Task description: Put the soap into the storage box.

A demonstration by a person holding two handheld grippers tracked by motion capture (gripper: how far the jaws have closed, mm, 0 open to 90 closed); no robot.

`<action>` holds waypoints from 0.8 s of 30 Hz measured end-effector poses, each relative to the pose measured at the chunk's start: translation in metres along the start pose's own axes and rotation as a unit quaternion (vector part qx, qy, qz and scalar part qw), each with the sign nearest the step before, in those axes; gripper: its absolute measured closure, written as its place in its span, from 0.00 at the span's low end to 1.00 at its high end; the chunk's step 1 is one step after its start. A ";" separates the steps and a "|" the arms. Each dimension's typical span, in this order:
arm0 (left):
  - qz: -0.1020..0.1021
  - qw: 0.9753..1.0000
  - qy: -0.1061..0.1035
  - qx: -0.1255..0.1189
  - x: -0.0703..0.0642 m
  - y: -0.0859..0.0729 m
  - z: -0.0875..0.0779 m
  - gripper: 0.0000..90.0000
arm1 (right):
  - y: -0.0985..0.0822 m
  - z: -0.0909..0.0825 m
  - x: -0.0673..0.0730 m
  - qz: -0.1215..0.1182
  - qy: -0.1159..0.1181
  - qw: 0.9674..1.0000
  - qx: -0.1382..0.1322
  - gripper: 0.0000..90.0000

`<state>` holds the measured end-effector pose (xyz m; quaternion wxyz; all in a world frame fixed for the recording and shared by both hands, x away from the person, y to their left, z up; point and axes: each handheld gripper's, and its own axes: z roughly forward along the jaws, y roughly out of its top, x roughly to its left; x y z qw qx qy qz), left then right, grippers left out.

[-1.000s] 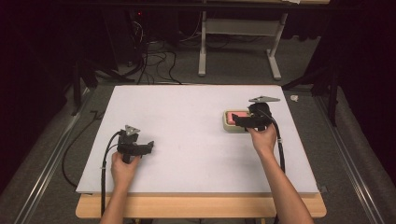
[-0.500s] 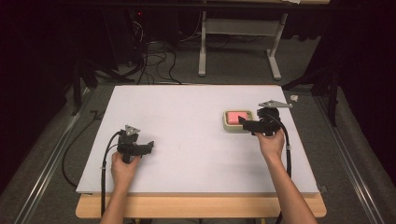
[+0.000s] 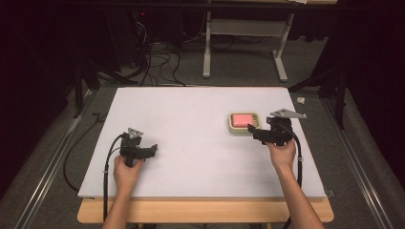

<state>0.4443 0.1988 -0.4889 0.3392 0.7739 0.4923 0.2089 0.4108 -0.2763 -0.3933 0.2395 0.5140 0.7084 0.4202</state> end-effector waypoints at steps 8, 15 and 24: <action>0.000 1.000 0.000 0.000 0.000 0.000 0.000 0.18 | -0.010 -0.005 0.003 -0.001 0.011 1.000 -0.004 0.20; 0.000 1.000 0.000 0.000 0.000 0.000 0.000 0.18 | -0.019 -0.009 0.006 0.000 0.020 1.000 -0.005 0.20; 0.000 1.000 0.000 0.000 0.000 0.000 0.000 0.18 | -0.032 -0.010 0.009 0.002 0.027 1.000 0.001 0.21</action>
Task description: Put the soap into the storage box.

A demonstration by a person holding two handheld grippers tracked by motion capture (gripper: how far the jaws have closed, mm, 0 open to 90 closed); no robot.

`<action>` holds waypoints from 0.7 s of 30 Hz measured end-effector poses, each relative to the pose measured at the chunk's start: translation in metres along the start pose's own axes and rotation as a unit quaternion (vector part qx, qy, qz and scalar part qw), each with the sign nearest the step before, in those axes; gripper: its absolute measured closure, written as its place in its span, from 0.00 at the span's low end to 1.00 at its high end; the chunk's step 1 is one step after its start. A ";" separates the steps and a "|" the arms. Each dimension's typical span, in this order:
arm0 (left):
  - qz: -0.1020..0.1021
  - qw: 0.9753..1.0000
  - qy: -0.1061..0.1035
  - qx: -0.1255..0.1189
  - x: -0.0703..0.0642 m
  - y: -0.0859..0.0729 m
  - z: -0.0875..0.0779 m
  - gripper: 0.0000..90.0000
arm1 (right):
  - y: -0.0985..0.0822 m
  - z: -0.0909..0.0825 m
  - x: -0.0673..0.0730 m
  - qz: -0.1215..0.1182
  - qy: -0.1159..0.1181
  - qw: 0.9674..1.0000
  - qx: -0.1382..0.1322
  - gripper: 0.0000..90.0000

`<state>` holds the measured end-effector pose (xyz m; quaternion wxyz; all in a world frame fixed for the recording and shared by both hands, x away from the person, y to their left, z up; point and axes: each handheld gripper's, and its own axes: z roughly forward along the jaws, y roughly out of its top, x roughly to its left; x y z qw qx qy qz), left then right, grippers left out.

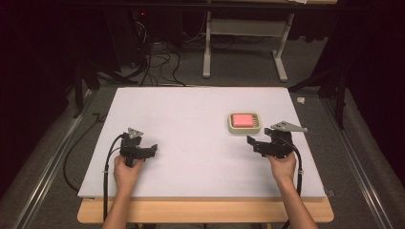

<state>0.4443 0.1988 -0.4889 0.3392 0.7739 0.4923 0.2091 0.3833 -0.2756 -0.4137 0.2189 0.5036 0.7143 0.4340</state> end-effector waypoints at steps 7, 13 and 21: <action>0.000 1.000 0.000 0.000 0.000 0.000 0.000 0.18 | -0.010 0.002 0.000 0.009 0.005 1.000 0.004 0.21; 0.000 1.000 0.000 0.000 0.000 0.000 0.000 0.18 | -0.019 0.005 -0.002 0.015 0.006 1.000 0.011 0.21; 0.000 1.000 0.000 0.000 0.000 0.000 0.000 0.18 | -0.030 0.009 -0.002 0.013 0.001 1.000 0.023 0.21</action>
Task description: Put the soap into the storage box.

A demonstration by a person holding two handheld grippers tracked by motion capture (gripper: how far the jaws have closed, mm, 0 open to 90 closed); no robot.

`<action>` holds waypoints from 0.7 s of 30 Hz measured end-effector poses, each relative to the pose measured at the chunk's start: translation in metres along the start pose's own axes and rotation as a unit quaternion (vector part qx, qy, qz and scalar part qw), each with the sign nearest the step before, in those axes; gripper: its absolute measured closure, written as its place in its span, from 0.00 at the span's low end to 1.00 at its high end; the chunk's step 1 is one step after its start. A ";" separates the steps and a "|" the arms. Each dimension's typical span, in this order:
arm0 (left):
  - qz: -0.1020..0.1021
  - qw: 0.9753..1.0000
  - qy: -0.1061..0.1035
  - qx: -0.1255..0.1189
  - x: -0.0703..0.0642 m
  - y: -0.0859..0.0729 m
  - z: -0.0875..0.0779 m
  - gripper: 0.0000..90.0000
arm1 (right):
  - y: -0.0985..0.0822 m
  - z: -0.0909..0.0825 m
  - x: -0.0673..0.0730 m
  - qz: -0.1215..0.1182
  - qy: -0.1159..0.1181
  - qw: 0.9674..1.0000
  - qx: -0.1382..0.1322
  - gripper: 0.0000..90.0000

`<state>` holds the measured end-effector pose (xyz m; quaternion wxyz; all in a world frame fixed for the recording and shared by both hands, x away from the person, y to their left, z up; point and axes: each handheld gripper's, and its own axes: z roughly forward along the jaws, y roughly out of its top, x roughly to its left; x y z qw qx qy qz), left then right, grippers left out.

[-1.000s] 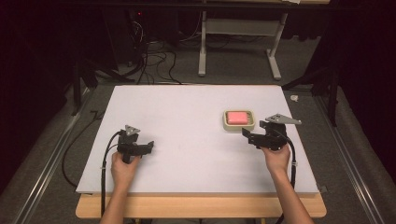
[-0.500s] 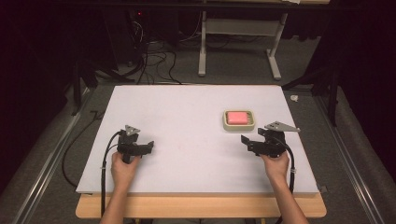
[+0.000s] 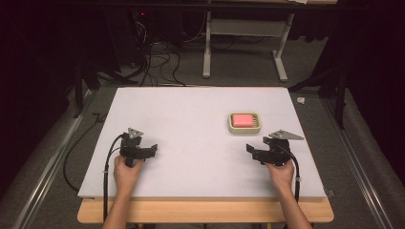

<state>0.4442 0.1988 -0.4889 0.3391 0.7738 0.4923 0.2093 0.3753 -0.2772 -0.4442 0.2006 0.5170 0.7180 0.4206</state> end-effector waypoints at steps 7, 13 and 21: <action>0.000 1.000 0.000 0.000 0.000 0.000 0.000 0.18 | -0.008 0.004 -0.002 -0.003 -0.006 1.000 0.009 0.22; 0.000 1.000 0.000 0.000 0.000 0.000 0.000 0.18 | -0.013 0.007 -0.004 -0.001 -0.016 1.000 0.018 0.22; 0.000 1.000 0.000 0.000 0.000 0.000 0.000 0.18 | -0.022 0.015 -0.009 -0.005 -0.036 0.999 0.034 0.22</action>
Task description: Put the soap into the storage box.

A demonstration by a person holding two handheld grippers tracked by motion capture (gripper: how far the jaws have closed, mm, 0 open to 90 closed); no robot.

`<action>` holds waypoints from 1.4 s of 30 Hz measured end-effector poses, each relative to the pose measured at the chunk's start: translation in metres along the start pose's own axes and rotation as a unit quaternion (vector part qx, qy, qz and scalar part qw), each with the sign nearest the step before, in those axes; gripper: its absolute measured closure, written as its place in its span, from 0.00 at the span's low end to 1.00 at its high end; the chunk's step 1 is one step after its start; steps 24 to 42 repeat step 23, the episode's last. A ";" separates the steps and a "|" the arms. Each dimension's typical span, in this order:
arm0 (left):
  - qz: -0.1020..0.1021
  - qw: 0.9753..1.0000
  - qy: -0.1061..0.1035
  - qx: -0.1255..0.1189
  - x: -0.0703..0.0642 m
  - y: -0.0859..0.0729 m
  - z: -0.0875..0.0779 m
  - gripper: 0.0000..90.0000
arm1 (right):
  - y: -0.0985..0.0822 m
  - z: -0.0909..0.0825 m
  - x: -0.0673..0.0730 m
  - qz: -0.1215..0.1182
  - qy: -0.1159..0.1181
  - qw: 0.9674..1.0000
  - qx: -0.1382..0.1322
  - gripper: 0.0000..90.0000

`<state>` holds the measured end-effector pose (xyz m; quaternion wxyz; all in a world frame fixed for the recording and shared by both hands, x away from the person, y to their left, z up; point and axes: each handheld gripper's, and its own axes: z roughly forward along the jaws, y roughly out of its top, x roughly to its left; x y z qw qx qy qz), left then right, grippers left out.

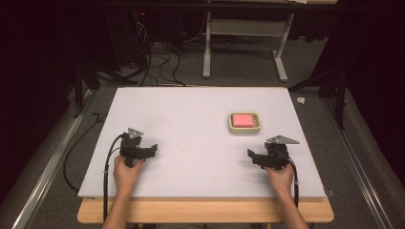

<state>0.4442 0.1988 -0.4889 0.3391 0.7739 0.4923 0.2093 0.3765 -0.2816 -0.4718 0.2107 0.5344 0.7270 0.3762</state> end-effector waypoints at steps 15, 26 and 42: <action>0.000 1.000 0.000 0.001 0.000 0.000 0.000 0.18 | -0.003 0.015 0.006 -0.038 -0.050 0.997 0.054 0.16; 0.000 1.000 0.000 0.001 0.000 0.000 0.000 0.18 | -0.003 0.015 0.005 -0.034 -0.046 0.997 0.054 0.16; 0.000 1.000 0.000 0.001 0.000 0.000 0.000 0.18 | -0.003 0.015 0.005 -0.034 -0.046 0.997 0.054 0.16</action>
